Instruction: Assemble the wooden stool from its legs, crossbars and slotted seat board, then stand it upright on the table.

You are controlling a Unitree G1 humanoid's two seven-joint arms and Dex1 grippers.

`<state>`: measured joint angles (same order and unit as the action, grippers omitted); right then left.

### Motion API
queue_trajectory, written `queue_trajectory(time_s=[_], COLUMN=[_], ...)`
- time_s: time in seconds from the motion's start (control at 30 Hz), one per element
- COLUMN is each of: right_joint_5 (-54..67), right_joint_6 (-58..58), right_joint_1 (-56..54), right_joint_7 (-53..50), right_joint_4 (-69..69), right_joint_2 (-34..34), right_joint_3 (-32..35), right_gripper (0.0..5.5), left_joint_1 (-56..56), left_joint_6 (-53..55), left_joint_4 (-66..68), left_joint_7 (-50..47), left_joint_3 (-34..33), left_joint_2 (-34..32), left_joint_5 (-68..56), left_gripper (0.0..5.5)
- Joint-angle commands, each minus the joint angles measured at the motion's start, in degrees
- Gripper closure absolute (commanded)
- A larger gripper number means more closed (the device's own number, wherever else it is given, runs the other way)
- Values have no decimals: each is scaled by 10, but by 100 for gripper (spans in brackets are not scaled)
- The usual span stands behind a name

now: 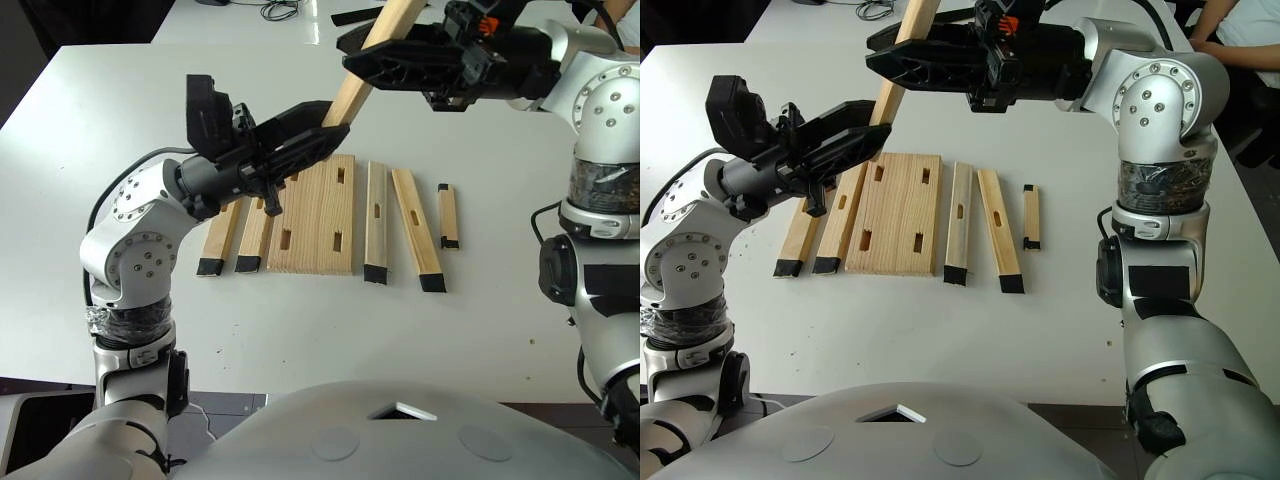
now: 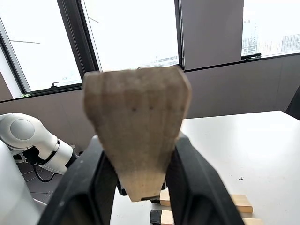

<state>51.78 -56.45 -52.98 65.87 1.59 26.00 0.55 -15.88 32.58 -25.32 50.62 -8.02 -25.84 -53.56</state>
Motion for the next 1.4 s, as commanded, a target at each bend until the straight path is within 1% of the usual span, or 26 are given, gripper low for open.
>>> queue_trajectory(time_s=[0.03, 0.27, 0.3, 0.33, 0.5, 0.57, 0.7, 0.77, 0.8, 0.87, 0.97, 1.03, 1.1, 1.2, 1.3, 1.4], right_joint_5=[14, 11, 9, 7, -19, -55, -154, -186, -203, -233, -262, -274, -275, -273, -303, -343], right_joint_6=[-5, 11, 14, 18, 52, 91, 204, 241, 259, 290, 318, 332, 331, 323, 348, 405], right_joint_1=[0, 27, 32, 37, 53, 57, 74, 81, 87, 106, 156, 194, 224, 255, 246, 242], right_joint_7=[-1, -37, -43, -49, -72, -74, -71, -58, -49, -31, -7, 7, 12, 13, 35, 68], right_joint_4=[-8, -30, -32, -34, -28, -2, 80, 108, 115, 115, 82, 51, 27, 0, 15, 51], right_joint_2=[5, -9, -11, -14, -13, -2, 41, 62, 69, 79, 87, 93, 94, 103, 105, 119], right_joint_3=[17, 33, 36, 39, 43, 39, 39, 35, 27, 7, -27, -48, -58, -57, -84, -109], right_gripper=[419, 419, 419, 419, 419, 419, 419, 419, 419, 419, 419, 419, 419, 419, 419, 419], left_joint_1=[17, -4, -9, -13, -14, -8, 18, 30, 28, 4, -59, -93, -111, -140, -140, -136], left_joint_6=[-7, -12, -7, -4, -8, -15, -16, -10, -13, -27, -64, -81, -95, -125, -143, -171], left_joint_4=[14, 36, 42, 48, 58, 55, 49, 44, 43, 57, 109, 145, 167, 208, 230, 225], left_joint_7=[14, -26, -34, -43, -65, -60, -64, -105, -141, -250, -447, -547, -596, -631, -680, -698], left_joint_3=[9, 18, 19, 19, 14, 11, 3, -12, -20, -27, -42, -46, -38, -18, -40, -53], left_joint_2=[-22, -11, -8, -7, -13, -18, -20, -2, 17, 76, 181, 224, 244, 258, 270, 270], left_joint_5=[25, 38, 36, 36, 51, 58, 65, 57, 59, 85, 151, 204, 246, 307, 341, 364], left_gripper=[419, 419, 381, 375, 290, 287, 287, 287, 287, 287, 287, 287, 287, 287, 287, 287])
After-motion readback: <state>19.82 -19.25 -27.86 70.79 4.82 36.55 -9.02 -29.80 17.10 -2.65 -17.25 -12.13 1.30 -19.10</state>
